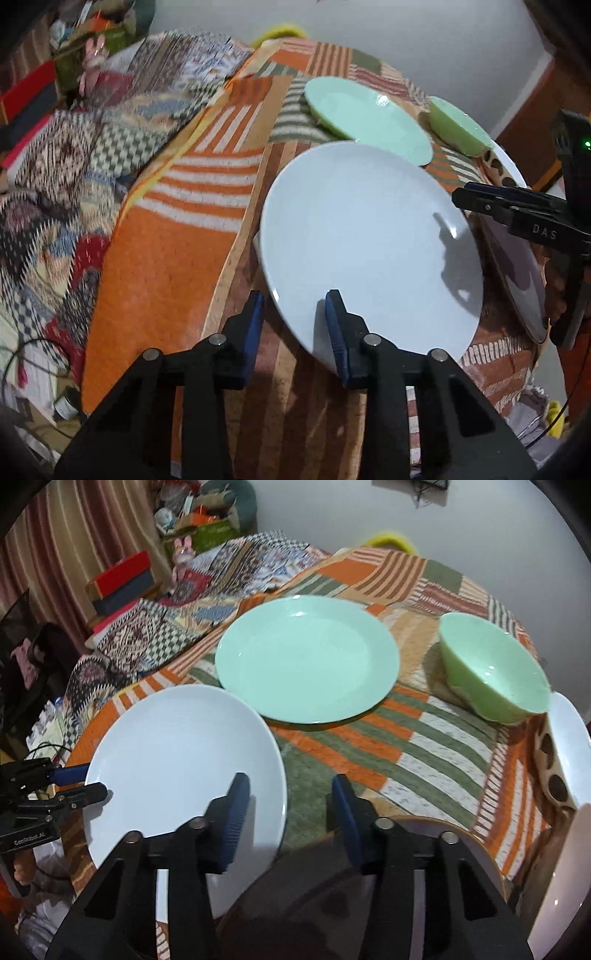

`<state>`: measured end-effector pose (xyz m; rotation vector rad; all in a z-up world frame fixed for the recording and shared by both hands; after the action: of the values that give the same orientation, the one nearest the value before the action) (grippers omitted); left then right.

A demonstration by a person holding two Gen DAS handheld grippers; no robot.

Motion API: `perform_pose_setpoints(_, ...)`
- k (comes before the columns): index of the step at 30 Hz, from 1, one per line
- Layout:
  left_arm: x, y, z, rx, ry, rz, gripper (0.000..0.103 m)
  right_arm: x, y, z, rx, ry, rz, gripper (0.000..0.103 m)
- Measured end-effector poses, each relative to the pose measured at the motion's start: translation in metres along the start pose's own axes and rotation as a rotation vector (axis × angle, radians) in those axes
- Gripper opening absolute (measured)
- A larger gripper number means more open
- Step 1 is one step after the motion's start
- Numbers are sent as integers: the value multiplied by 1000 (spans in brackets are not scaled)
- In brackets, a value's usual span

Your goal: Organize plates and bowls

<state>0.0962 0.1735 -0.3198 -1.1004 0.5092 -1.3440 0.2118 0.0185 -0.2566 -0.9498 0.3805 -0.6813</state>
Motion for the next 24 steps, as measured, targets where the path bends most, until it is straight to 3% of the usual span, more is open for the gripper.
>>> perform_pose_setpoints(5,3,1,-5,-17,-40,-45,34,-1,8,2,-40,-36,-4,31)
perform_pose_setpoints(8,9,0,-8,-23,-32,-63,28,-1,14,1,-69,-41,9,26)
perform_pose_setpoints(13,10,-1,-8,-18,-39,-57,27,-7,22,-1,-108,-50,37,20)
perform_pose_setpoints(24,-1,-2,11,23,-39,28,26,-12,24,-5,-104,-9,28,20)
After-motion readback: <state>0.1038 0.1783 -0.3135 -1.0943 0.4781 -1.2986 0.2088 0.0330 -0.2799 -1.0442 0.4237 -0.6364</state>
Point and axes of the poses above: each gripper's, at about its wrist camera, not at the fingertips, and y roughly the way its jaws point, x to its right, z to its top, the point moved 9 cm from there along y, roughly the way its jaws point, and after that the axes turned 2 degrees about -x, right-handed, at the moved point
